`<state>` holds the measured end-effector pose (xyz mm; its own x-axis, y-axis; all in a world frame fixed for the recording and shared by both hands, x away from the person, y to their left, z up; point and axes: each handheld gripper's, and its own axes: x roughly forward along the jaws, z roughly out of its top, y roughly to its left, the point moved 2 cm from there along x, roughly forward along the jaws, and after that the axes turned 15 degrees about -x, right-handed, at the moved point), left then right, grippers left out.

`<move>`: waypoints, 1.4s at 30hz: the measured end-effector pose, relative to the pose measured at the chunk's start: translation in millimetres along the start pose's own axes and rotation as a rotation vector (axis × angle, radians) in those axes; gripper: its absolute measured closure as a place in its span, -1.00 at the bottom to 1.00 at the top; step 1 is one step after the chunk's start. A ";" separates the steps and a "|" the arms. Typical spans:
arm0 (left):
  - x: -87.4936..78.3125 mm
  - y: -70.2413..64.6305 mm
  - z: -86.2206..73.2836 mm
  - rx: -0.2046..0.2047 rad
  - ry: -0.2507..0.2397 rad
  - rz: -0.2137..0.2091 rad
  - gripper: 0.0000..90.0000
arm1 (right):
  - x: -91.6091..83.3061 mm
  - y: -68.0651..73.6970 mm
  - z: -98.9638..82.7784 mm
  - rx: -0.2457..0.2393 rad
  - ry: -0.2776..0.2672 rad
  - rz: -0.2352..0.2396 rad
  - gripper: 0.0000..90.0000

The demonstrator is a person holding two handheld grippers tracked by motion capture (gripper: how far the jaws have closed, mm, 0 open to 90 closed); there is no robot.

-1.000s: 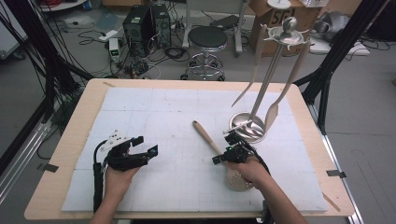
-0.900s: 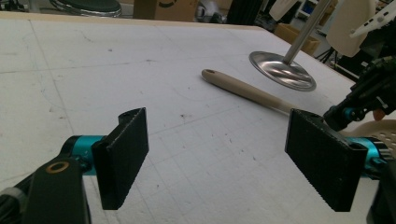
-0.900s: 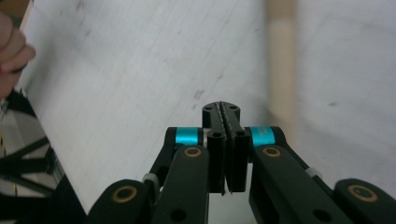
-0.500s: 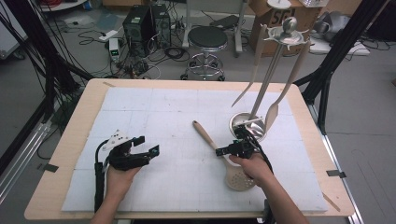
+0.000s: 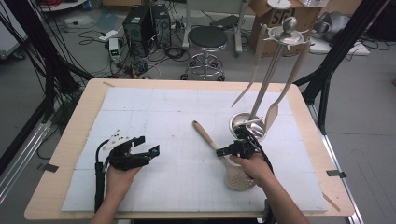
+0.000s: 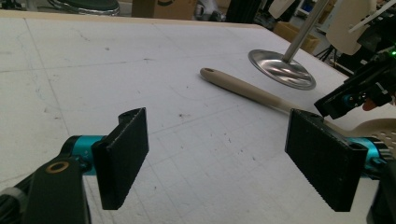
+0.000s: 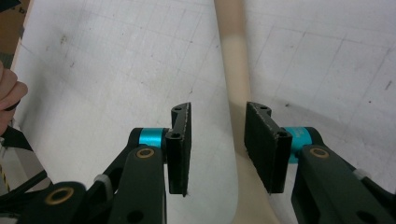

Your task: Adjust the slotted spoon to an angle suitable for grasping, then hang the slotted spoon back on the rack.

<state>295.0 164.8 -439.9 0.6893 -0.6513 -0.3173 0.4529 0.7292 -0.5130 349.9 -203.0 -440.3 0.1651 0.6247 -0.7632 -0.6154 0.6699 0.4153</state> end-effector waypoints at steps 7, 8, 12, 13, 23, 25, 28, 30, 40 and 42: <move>0.3 -0.2 0.2 0.001 0.000 0.000 -0.51 | 0.9 -2.6 -0.6 0.002 0.011 -0.016 0.36; 0.3 0.0 0.2 0.003 0.001 -0.001 -0.51 | 1.1 -2.8 -0.6 0.008 0.012 -0.019 0.36; 0.1 -0.5 0.2 0.004 0.002 -0.002 -0.51 | 2.1 -2.5 -0.6 0.014 0.025 -0.020 0.36; 0.1 -0.8 0.3 0.003 0.000 -0.003 -0.51 | 2.3 -2.7 -0.5 0.014 0.025 -0.022 0.37; -0.3 -1.2 0.6 0.004 -0.001 -0.005 -0.51 | 12.1 -2.8 -0.1 -0.009 0.061 -0.039 0.39; -0.4 -1.2 0.6 0.004 -0.002 -0.005 -0.51 | 14.6 -1.0 0.2 -0.014 0.074 -0.051 0.39; -0.2 -1.2 0.6 0.003 -0.002 -0.005 -0.51 | 17.1 1.5 0.7 -0.032 0.082 -0.075 0.40; -0.2 -1.3 0.5 0.005 0.000 -0.006 -0.51 | 17.3 3.2 0.6 -0.041 0.089 -0.087 0.42; 0.7 -4.3 0.0 0.010 0.001 -0.008 -0.51 | 21.7 13.7 0.2 -0.131 0.110 -0.200 0.56; 0.7 -4.7 -0.1 0.010 0.002 -0.007 -0.51 | 22.0 14.2 -0.3 -0.134 0.106 -0.209 0.61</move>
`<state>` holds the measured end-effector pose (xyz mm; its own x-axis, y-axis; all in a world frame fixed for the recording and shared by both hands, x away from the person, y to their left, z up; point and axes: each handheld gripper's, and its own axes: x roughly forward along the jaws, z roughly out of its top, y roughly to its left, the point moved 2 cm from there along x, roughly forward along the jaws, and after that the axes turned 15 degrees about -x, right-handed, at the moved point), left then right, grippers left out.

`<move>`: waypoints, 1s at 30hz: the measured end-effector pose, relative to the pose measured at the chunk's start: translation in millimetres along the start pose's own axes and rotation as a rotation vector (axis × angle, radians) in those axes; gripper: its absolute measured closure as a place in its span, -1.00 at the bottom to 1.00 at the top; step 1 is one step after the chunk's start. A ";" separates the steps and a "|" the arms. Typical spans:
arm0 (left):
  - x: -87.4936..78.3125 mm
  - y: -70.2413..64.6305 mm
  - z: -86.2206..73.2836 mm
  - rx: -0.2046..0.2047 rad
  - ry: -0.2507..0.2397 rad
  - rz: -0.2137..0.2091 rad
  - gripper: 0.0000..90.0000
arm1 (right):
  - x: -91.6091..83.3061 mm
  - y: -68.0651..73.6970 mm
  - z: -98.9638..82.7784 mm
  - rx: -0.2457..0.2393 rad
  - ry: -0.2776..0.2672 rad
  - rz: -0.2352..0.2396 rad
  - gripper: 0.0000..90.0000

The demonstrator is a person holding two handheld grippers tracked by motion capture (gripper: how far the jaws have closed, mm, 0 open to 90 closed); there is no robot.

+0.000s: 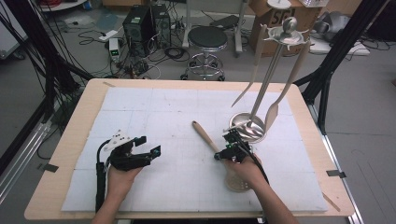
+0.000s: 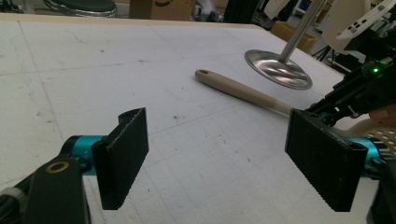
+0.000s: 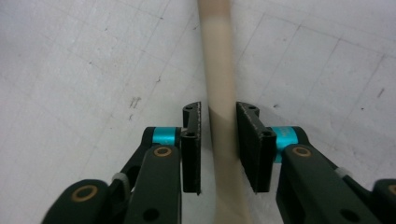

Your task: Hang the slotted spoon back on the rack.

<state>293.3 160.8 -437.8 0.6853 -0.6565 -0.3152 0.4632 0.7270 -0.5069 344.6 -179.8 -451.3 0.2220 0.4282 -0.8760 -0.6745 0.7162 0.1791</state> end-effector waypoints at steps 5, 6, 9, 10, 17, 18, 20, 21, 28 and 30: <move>0.5 -1.4 -0.4 0.003 0.005 -0.001 -0.51 | 0.7 3.6 0.3 -0.030 0.011 -0.034 0.66; 0.6 -1.5 -0.4 0.003 0.003 0.000 -0.51 | 0.8 4.4 0.4 -0.034 0.012 -0.041 0.66; 0.8 -1.8 -0.5 0.005 0.004 0.000 -0.51 | 1.1 4.9 0.7 -0.035 0.014 -0.043 0.68; 0.9 -2.0 -0.6 0.006 0.005 0.000 -0.51 | 1.3 4.4 0.6 -0.045 0.014 -0.045 0.68; 3.2 -4.4 -1.7 0.009 0.010 -0.003 -0.51 | 2.6 9.1 0.7 -0.064 0.014 -0.082 0.69; 3.1 -4.2 -1.5 0.011 0.010 -0.002 -0.51 | 2.4 9.1 0.7 -0.061 0.017 -0.083 0.69; 2.8 -3.8 -1.5 0.010 0.008 -0.001 -0.51 | 3.0 8.3 0.4 -0.084 0.008 -0.085 0.71; 2.5 -3.7 -1.4 0.009 0.010 -0.002 -0.51 | 2.4 8.9 0.2 -0.067 0.011 -0.082 0.71; 2.5 -3.0 -1.5 0.012 0.012 0.000 -0.51 | 2.7 7.5 -2.9 -0.096 -0.021 -0.086 0.73; 2.7 -3.1 -1.6 0.010 0.012 0.001 -0.51 | 2.6 8.9 -4.0 -0.105 -0.030 -0.092 0.73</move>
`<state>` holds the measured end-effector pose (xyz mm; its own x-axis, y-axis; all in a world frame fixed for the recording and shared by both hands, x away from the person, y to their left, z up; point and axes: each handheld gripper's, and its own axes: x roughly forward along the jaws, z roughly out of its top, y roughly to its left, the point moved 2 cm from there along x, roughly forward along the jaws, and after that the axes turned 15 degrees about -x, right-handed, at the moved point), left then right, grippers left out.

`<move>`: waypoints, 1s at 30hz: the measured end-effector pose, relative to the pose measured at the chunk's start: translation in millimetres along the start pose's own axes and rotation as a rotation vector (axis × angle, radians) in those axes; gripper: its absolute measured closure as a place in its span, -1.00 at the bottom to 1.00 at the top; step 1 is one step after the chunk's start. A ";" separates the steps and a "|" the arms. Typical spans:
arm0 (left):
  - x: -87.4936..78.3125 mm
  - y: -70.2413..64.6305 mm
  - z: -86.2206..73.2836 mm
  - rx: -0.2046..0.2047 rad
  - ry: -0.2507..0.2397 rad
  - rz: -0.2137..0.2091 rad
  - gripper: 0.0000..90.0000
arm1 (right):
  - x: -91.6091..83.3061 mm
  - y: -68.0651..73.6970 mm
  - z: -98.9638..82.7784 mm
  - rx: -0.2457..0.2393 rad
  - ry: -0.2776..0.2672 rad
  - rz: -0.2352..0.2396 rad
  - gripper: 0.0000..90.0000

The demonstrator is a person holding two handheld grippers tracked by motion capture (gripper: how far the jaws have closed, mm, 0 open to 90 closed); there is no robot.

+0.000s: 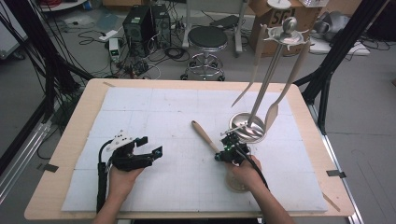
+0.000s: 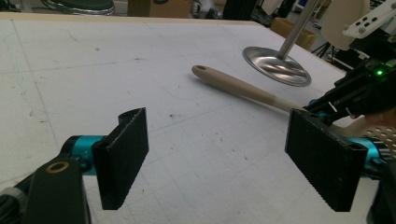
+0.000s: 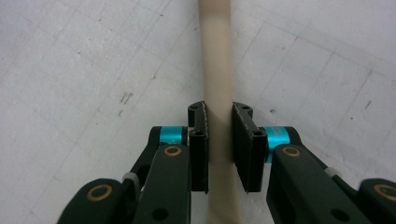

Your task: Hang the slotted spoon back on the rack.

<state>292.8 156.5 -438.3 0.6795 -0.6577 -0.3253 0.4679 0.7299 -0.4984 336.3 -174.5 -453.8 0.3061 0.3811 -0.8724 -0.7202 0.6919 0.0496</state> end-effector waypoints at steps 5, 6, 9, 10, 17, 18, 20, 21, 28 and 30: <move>0.2 0.2 -0.6 -0.001 0.004 0.000 -0.51 | 0.0 -1.1 -1.1 -0.004 -0.011 0.004 0.74; 0.2 0.4 -0.7 -0.001 0.004 0.001 -0.51 | -0.2 -1.2 -1.3 -0.003 -0.009 0.006 0.74; 0.1 1.3 -0.8 0.001 0.004 0.004 -0.51 | -0.4 -1.8 -1.9 -0.008 -0.012 0.010 0.75; -0.4 1.6 -0.8 0.002 0.005 0.005 -0.51 | -0.5 -1.8 -2.0 -0.007 -0.013 0.011 0.75; -3.8 5.7 -0.4 -0.012 -0.005 0.009 -0.51 | -1.9 -5.3 -4.1 -0.002 -0.039 0.038 0.76; -4.5 6.6 0.0 -0.014 -0.007 0.008 -0.51 | -2.5 -5.8 -4.2 -0.002 -0.040 0.043 0.76; -5.5 7.4 0.3 -0.015 -0.009 0.008 -0.51 | -5.3 -6.9 -5.6 0.007 -0.057 0.050 0.76; -5.7 7.9 0.3 -0.016 -0.008 0.009 -0.51 | -6.7 -7.8 -6.6 0.015 -0.068 0.054 0.76; -6.6 7.8 0.7 -0.020 -0.015 0.007 -0.51 | -12.0 -8.8 -15.3 0.052 -0.143 0.095 0.76; -6.6 7.6 0.8 -0.019 -0.015 0.006 -0.51 | -14.3 -8.1 -16.0 0.052 -0.156 0.098 0.76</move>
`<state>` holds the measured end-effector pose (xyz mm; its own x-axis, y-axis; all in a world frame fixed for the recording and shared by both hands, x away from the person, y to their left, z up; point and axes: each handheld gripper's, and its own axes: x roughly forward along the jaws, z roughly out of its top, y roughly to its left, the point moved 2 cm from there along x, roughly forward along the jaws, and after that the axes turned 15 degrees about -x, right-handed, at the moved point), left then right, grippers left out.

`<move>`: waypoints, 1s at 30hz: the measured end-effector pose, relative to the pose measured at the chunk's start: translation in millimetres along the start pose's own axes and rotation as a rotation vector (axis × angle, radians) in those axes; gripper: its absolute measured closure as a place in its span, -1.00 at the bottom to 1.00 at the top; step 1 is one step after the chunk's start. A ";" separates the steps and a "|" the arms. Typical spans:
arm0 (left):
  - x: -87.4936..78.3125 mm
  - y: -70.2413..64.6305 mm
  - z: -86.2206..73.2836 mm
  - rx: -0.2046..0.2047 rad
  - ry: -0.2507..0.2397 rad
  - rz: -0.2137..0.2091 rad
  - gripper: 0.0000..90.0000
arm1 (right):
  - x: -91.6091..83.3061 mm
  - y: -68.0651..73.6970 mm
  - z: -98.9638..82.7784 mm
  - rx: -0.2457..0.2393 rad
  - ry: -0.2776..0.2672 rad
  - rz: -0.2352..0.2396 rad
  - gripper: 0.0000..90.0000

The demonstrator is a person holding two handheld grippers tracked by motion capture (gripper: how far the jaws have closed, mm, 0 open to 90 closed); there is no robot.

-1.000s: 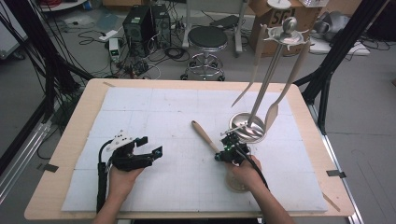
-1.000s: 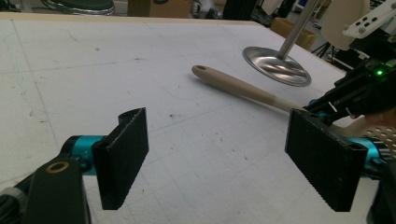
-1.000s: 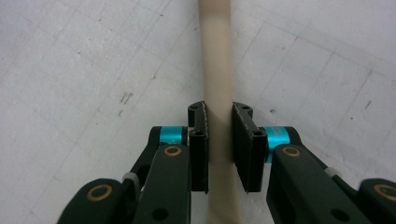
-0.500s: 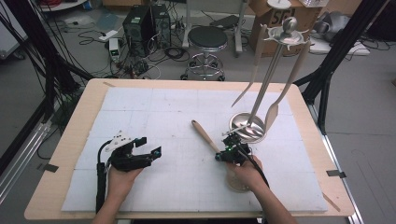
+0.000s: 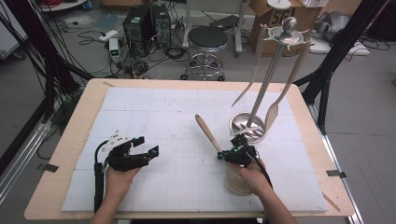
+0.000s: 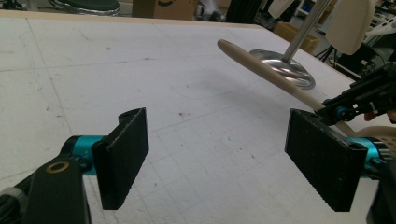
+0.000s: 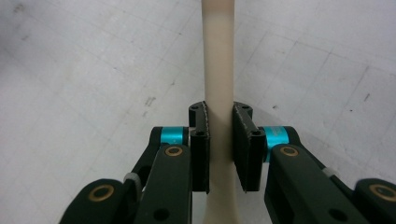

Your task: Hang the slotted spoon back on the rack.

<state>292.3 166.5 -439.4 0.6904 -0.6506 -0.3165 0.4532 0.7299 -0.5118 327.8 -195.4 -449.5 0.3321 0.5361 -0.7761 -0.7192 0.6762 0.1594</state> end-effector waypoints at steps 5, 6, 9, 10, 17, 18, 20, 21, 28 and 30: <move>0.2 0.1 0.0 0.002 0.002 0.003 -0.51 | -9.8 3.0 2.0 -0.002 -0.071 0.030 0.76; 0.2 0.1 -0.1 0.001 0.002 0.004 -0.51 | -10.9 3.6 2.3 -0.002 -0.076 0.035 0.76; 0.3 0.2 -0.1 0.000 0.001 0.003 -0.51 | -15.1 4.3 2.1 -0.008 -0.091 0.039 0.76; 0.3 0.2 -0.1 0.001 0.003 0.004 -0.51 | -15.9 4.5 2.1 -0.008 -0.095 0.038 0.76; 0.1 0.3 0.0 0.000 0.002 0.002 -0.51 | -25.3 3.5 2.5 0.015 -0.154 0.081 0.76; 0.1 0.3 0.0 0.000 0.001 0.002 -0.51 | -26.2 3.5 2.5 0.013 -0.162 0.082 0.76; 0.1 0.2 0.0 -0.001 0.000 0.002 -0.51 | -28.8 3.3 2.7 0.012 -0.173 0.084 0.76; 0.1 0.2 0.0 -0.001 0.000 0.002 -0.51 | -30.5 3.2 2.8 0.012 -0.184 0.082 0.76; 0.2 0.1 0.0 -0.002 0.001 0.001 -0.51 | -45.4 9.8 2.9 0.023 -0.261 0.089 0.76; 0.0 0.0 0.1 -0.002 -0.001 0.001 -0.51 | -49.1 13.0 2.8 0.023 -0.283 0.092 0.76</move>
<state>292.4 166.5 -439.3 0.6918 -0.6492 -0.3162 0.4511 0.7304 -0.5128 303.9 -211.5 -407.6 0.4250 0.7133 -0.5573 -0.7415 0.6274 0.2377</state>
